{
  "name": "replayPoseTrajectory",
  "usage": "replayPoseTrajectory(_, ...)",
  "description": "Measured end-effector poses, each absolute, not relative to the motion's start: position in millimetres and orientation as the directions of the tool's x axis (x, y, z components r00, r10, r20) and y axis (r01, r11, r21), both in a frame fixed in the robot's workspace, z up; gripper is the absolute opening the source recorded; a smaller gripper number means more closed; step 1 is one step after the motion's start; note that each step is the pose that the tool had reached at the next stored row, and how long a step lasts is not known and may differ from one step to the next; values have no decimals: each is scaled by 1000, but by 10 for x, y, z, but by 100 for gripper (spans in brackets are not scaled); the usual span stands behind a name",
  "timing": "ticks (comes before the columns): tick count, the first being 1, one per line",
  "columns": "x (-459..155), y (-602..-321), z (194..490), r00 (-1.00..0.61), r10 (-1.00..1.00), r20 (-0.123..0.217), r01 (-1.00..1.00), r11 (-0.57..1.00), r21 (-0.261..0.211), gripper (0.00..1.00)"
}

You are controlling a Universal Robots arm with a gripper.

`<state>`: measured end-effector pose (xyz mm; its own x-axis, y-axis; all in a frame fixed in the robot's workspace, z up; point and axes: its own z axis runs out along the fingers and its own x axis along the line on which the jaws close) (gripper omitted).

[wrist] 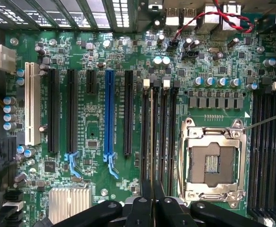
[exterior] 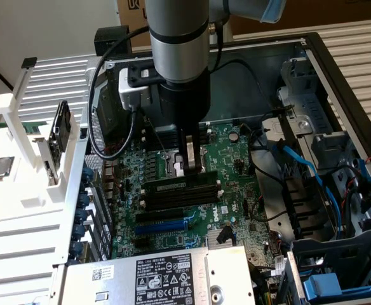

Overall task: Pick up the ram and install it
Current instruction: 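Insert the ram into the slot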

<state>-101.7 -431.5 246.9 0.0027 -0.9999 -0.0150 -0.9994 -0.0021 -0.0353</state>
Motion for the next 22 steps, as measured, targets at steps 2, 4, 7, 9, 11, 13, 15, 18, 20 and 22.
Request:
replayPoseTrajectory(2, -1016, -4316, 2453, 3, -1000, -15, -999, -2, -35, 12)
replayPoseTrajectory(4, -1017, -4317, 2440, 3, -1000, -15, -999, -2, -35, 12)
replayPoseTrajectory(7, -1019, -4330, 2436, 3, -1000, -15, -999, -2, -35, 12)
replayPoseTrajectory(9, -1020, -4340, 2435, 2, -1000, -15, -999, -2, -35, 12)
replayPoseTrajectory(11, -1020, -4353, 2435, 1, -1000, -15, -999, -1, -35, 12)
replayPoseTrajectory(13, -1020, -4364, 2434, 1, -1000, -15, -999, 0, -35, 12)
replayPoseTrajectory(15, -1020, -4367, 2434, 1, -1000, -15, -999, 0, -35, 12)
replayPoseTrajectory(18, -1020, -4367, 2432, 0, -1000, -15, -999, 1, -35, 12)
replayPoseTrajectory(20, -1020, -4367, 2430, -3, -1000, -15, -999, 4, -35, 12)
replayPoseTrajectory(22, -1019, -4367, 2426, -14, -1000, -15, -999, 14, -35, 12)
